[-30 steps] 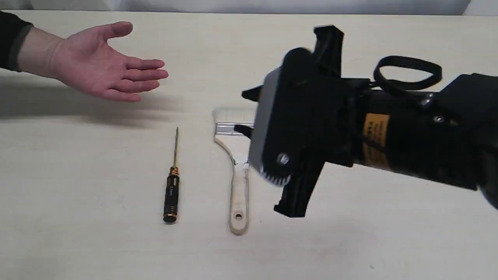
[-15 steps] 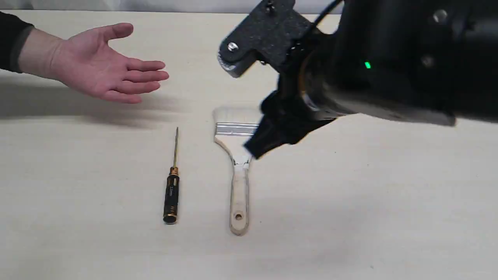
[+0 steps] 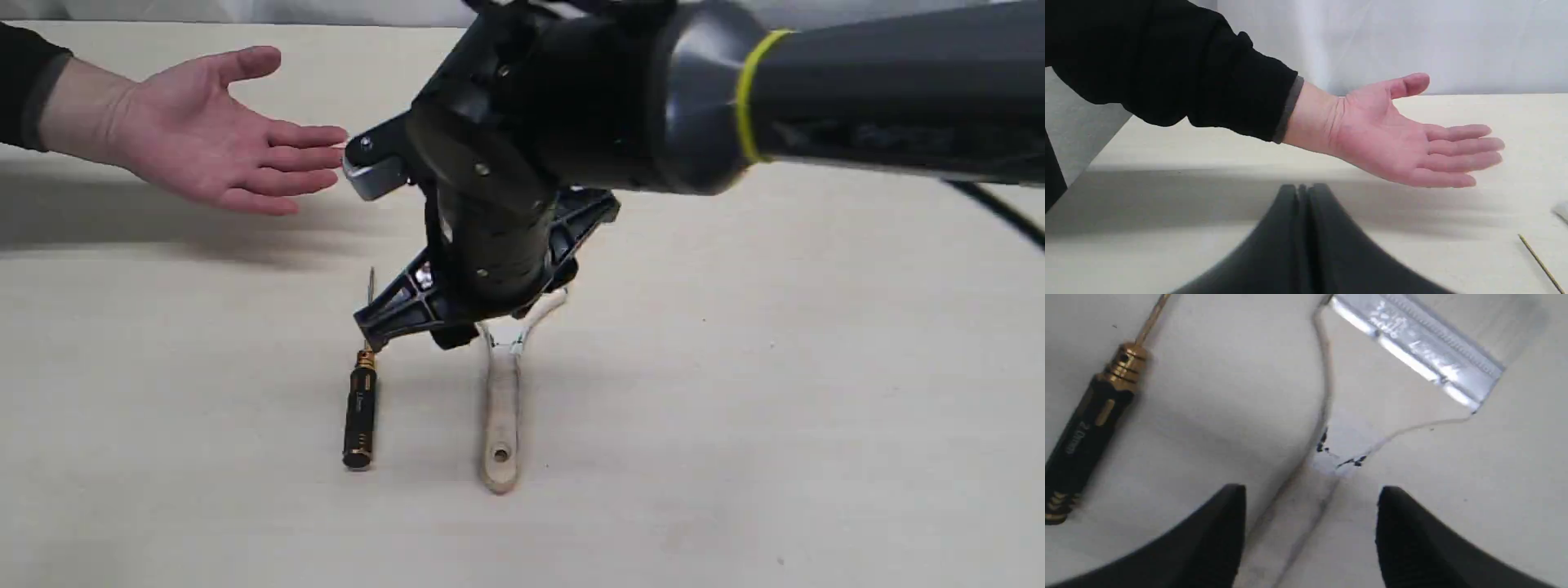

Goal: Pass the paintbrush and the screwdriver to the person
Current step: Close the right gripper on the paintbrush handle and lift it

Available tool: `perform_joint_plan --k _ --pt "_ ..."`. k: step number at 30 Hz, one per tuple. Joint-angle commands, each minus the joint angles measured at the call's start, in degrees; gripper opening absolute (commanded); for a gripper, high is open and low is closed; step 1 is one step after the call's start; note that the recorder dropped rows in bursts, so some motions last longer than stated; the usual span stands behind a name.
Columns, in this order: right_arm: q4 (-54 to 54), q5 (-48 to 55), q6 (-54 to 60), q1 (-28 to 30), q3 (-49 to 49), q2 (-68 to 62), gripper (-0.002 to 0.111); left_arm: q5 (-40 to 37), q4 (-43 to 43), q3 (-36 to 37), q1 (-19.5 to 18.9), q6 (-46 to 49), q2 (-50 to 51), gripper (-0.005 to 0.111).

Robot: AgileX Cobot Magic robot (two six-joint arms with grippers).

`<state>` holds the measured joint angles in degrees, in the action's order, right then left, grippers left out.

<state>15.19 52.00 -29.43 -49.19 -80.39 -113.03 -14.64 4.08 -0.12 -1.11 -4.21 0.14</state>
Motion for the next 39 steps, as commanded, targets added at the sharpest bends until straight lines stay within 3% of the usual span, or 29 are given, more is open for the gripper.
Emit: perform_joint_plan --k 1,14,20,29,30,34,39 --pt "-3.84 -0.33 0.30 1.77 -0.97 -4.74 0.052 0.30 -0.26 0.12 0.47 -0.12 -0.14 0.000" --pt "-4.02 -5.87 -4.47 3.57 -0.97 -11.26 0.052 0.30 -0.26 0.12 0.47 -0.12 -0.14 0.000" --pt "-7.25 -5.04 -4.99 4.40 -0.97 -13.07 0.039 0.30 -0.26 0.12 0.47 -0.12 -0.14 0.000" --pt "-7.49 -5.23 -4.44 4.40 -0.97 -13.79 0.038 0.27 -0.13 0.12 0.47 -0.12 -0.14 0.000" --pt "-7.49 -5.23 -4.10 4.40 -0.97 -13.91 0.035 0.40 -0.13 0.12 0.47 -0.12 -0.14 0.000" --pt "-4.26 -7.23 -0.10 4.40 -0.97 -13.77 0.004 0.40 -0.13 0.12 0.47 -0.12 -0.14 0.000" --pt "-0.62 -7.90 0.05 4.40 -1.60 -8.73 0.004 0.40 -0.13 0.12 0.47 -0.12 -0.14 0.000"
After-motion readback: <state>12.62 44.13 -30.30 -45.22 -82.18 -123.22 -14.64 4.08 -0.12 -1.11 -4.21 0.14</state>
